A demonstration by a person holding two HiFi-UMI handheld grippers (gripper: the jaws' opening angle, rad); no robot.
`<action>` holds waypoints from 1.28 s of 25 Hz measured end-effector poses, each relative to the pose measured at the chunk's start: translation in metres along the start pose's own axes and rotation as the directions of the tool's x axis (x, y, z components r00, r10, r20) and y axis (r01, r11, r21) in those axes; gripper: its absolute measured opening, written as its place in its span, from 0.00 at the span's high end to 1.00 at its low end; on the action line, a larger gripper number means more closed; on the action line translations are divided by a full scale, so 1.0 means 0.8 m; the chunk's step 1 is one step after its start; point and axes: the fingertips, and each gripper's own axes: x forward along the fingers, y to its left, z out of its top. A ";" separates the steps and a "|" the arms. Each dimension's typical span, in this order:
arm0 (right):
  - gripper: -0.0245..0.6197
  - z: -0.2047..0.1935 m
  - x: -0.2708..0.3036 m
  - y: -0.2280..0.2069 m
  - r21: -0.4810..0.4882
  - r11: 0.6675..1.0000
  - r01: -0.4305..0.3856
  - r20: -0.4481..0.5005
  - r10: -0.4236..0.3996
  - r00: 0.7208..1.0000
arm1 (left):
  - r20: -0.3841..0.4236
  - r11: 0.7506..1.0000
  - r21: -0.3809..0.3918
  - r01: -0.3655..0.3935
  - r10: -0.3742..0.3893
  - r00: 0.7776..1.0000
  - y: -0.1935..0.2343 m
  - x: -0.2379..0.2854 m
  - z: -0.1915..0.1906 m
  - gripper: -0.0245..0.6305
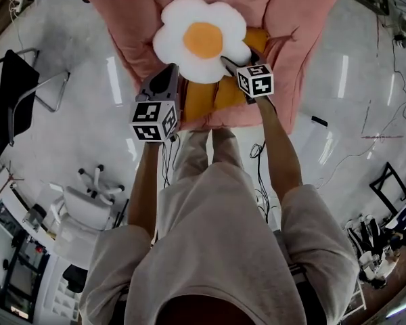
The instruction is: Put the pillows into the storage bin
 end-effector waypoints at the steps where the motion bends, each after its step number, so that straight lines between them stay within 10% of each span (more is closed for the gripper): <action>1: 0.38 0.000 0.004 0.003 -0.004 1.000 -0.003 -0.003 0.003 1.000 | -0.001 1.000 0.003 0.003 -0.003 1.000 0.001 0.001 0.001 0.95; 10: 0.64 0.010 -0.035 0.022 0.003 1.000 -0.002 0.017 0.002 1.000 | 0.011 0.999 0.034 0.040 -0.040 0.999 -0.022 0.003 0.024 0.94; 22: 0.69 0.121 -0.164 0.111 -0.165 0.986 0.038 0.249 0.004 0.969 | 0.094 0.998 0.070 0.008 -0.014 0.995 -0.039 -0.067 0.087 0.95; 32: 0.69 0.196 -0.318 0.154 -0.193 0.966 0.169 0.453 -0.065 0.889 | 0.183 0.991 0.131 0.018 -0.042 0.982 -0.068 -0.139 0.129 0.95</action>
